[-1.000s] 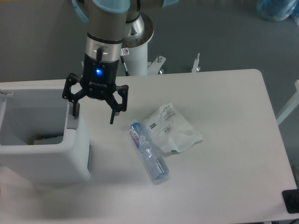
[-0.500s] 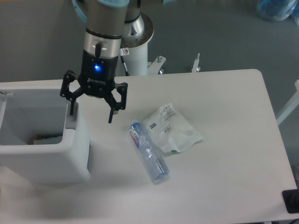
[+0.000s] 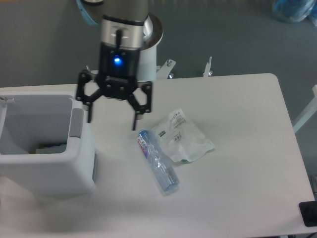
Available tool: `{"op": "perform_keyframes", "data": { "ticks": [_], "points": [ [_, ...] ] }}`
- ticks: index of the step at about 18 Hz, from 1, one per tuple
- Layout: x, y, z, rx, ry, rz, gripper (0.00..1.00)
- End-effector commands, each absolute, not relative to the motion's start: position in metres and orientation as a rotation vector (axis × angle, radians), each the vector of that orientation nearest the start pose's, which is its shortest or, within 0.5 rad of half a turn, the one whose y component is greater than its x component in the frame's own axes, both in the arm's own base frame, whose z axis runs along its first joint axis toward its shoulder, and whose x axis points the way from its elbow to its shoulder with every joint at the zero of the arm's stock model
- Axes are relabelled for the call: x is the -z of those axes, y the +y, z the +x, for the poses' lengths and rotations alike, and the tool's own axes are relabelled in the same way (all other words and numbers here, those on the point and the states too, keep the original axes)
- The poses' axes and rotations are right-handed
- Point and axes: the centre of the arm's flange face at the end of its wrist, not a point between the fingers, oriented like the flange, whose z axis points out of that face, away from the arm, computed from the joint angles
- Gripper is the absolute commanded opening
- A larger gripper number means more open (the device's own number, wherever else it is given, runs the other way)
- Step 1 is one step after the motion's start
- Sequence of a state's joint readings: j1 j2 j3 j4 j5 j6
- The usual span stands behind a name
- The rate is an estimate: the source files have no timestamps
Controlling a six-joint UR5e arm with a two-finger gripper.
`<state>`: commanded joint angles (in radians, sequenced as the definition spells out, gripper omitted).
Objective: Open the trash can
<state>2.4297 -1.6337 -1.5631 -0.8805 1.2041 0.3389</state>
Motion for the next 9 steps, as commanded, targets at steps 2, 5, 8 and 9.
{"op": "perform_keyframes", "data": {
  "ticks": [2,5,8,9],
  "points": [
    [-0.544,0.48,-0.32,-0.17,-0.433,-2.42,1.0],
    [-0.529,0.471,-0.328,-0.297,-0.309,-2.512,1.0],
    [-0.516,0.464,-0.33,-0.356,-0.215,-2.569,1.0],
    [-0.513,0.464,-0.33,-0.369,-0.184,-2.582,1.0]
  ]
}}
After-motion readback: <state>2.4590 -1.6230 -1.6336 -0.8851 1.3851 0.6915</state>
